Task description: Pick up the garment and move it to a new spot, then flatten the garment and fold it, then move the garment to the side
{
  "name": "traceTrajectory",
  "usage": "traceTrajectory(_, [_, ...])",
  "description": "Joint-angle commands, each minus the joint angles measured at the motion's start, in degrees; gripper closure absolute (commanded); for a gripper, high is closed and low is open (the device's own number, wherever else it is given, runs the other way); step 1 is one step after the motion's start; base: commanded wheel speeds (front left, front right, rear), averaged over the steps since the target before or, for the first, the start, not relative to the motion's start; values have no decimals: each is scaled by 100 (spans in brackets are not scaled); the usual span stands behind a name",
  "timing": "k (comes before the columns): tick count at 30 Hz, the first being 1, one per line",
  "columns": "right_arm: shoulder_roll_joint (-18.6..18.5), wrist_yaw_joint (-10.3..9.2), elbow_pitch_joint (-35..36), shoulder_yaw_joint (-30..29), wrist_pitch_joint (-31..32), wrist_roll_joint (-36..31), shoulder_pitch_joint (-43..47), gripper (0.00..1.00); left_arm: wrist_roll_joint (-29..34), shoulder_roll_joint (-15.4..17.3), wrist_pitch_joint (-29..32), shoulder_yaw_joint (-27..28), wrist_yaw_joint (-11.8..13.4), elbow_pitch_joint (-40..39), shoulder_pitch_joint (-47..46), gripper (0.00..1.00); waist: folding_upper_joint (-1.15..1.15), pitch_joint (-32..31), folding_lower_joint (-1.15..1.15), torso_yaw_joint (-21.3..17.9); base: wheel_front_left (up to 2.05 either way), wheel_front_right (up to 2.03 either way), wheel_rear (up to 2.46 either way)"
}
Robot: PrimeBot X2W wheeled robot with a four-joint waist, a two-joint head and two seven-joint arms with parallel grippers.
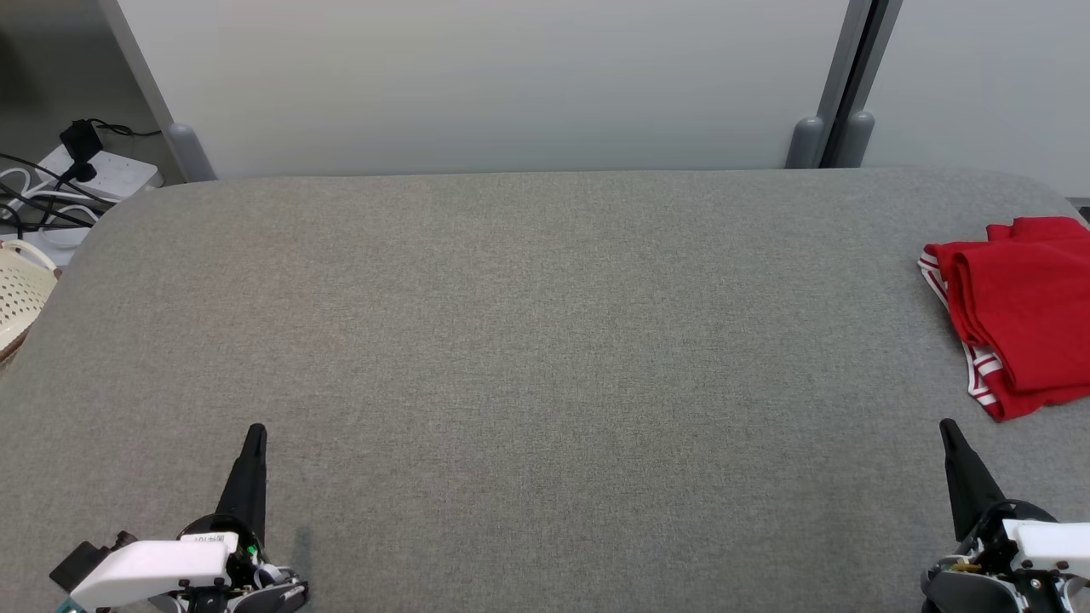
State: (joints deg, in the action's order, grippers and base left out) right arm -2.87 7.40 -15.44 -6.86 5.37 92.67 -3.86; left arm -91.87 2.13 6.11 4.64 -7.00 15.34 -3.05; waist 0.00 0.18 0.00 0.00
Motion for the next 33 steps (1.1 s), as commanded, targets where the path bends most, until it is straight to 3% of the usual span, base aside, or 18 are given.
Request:
traceTrajectory(1, [-54,9,145,105,55,9,-225,100,-29,75,37,188,-48,-128,-314,100,0,0,0,0,0,0,0])
traceTrajectory(33, [-33,9,144,76,78,-16,-228,100,-30,75,37,187,-48,-129,-314,100,0,0,0,0,0,0,0])
